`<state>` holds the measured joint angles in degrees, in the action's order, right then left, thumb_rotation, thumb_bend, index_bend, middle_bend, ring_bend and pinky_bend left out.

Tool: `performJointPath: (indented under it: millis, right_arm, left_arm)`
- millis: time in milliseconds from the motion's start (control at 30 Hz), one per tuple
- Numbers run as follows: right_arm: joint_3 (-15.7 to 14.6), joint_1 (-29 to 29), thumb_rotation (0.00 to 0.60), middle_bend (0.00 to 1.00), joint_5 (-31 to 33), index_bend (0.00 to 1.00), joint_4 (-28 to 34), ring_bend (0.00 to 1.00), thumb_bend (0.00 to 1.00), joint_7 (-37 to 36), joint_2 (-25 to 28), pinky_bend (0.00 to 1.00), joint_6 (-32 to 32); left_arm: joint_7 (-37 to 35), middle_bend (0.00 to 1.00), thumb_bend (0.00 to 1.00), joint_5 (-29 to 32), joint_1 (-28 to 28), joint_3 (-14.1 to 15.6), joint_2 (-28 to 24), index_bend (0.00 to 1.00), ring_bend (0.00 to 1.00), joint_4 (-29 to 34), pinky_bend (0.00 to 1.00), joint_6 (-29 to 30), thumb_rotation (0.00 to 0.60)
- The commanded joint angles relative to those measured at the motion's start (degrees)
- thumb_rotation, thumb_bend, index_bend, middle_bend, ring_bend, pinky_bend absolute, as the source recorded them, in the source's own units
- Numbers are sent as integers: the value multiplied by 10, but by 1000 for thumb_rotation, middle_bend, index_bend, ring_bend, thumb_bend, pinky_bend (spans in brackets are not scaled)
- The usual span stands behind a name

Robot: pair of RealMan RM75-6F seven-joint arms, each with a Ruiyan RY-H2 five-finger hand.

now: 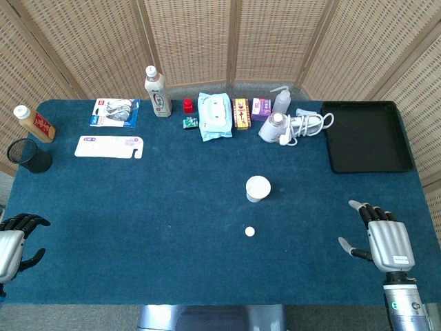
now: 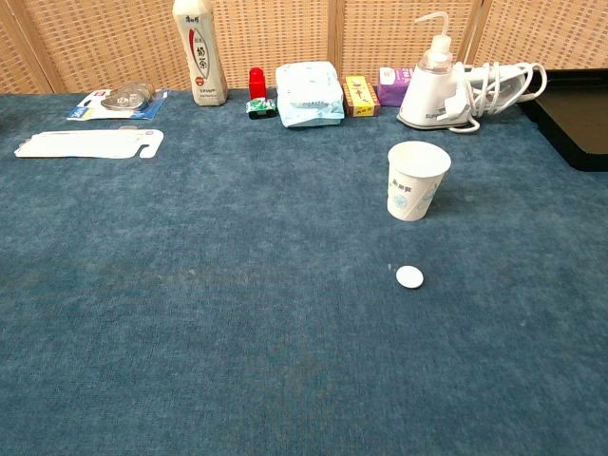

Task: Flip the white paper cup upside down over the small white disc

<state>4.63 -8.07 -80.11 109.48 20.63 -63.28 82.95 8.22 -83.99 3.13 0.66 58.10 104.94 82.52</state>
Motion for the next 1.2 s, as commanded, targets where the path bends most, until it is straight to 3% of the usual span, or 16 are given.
performJointPath:
  millis: [33,467,667,900,1033,1200]
  right_arm:
    - [3,-2,429,295,6,211,-5,307,285,-2,-5,352,-4]
    - [7,-37,426,296,-57,213,6,317,276,-56,-10,351,-36]
    - [41,-96,424,324,-49,214,24,410,273,-71,-35,367,-93]
    - [84,-169,425,308,39,221,-7,395,263,-20,-100,369,-164]
    - [105,-202,424,303,118,224,-39,422,232,82,-141,390,-168]
    - [124,-240,422,295,205,224,-63,413,224,160,-178,382,-170]
  left_arm:
    - [5,320,249,4,3,-1,2,355,216,-2,228,-5,600]
    - [2,320,249,-9,3,-2,-8,355,216,7,228,3,600]
    - [2,320,249,-15,5,-3,-10,355,216,9,228,4,600]
    - [0,320,250,-10,9,-2,-4,356,216,5,228,-5,600]
    - [3,320,248,-2,12,-3,0,355,216,-1,228,-14,600]
    - [4,320,249,3,20,-6,5,355,217,-6,228,-25,600]
